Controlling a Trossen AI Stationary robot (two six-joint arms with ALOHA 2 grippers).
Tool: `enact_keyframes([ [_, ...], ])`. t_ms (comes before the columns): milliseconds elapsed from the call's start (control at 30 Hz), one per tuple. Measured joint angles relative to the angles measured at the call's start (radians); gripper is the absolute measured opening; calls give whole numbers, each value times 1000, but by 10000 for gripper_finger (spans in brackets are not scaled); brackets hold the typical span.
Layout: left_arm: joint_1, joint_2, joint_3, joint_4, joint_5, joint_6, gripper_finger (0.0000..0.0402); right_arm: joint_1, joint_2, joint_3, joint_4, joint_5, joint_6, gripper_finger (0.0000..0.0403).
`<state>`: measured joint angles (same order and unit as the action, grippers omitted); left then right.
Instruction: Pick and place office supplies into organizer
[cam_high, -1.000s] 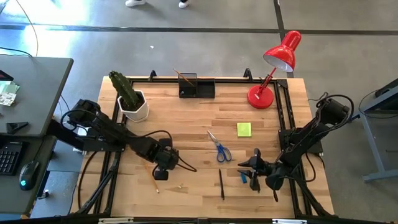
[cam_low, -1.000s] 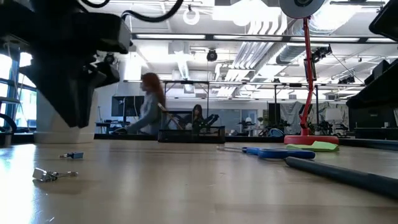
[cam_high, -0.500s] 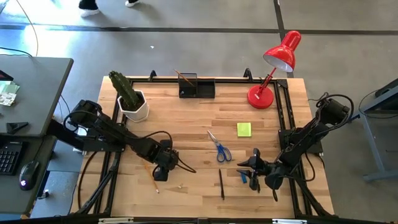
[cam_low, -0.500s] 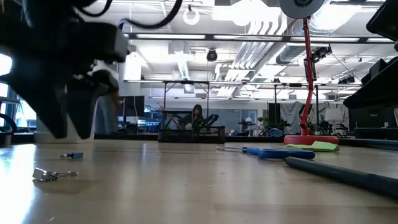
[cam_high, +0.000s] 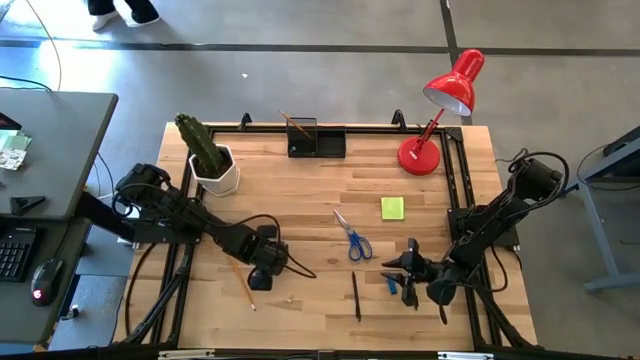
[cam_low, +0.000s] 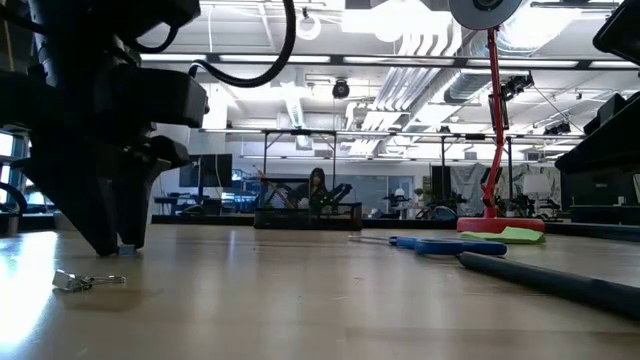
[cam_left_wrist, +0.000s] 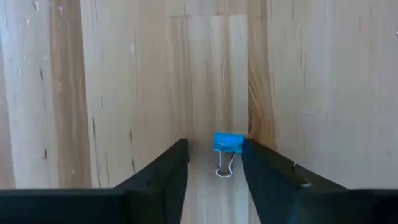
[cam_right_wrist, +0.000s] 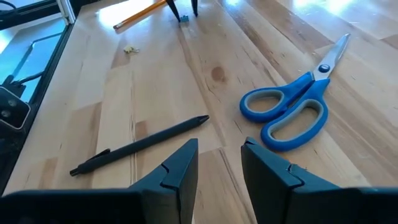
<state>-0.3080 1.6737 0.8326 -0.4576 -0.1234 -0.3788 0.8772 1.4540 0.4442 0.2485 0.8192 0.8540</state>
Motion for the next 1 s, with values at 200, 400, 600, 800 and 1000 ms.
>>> enact_keyframes([
  [200, -1, 1, 0, 3, 10, -4, 97, 0, 0, 0, 0, 0, 0, 117],
  [400, -1, 2, 0, 5, 11, -4, 62, 0, 0, 0, 0, 0, -2, 117],
  [600, 0, 3, 4, 8, 7, 20, 49, -1, 0, 0, 0, 0, -2, 117],
  [800, 4, 7, 63, 11, -79, 92, 68, -1, 0, 0, 0, 0, -2, 117],
  [1000, 103, 7, 149, 7, -162, 220, 60, 0, 0, 0, 4, 0, 1, 117],
])
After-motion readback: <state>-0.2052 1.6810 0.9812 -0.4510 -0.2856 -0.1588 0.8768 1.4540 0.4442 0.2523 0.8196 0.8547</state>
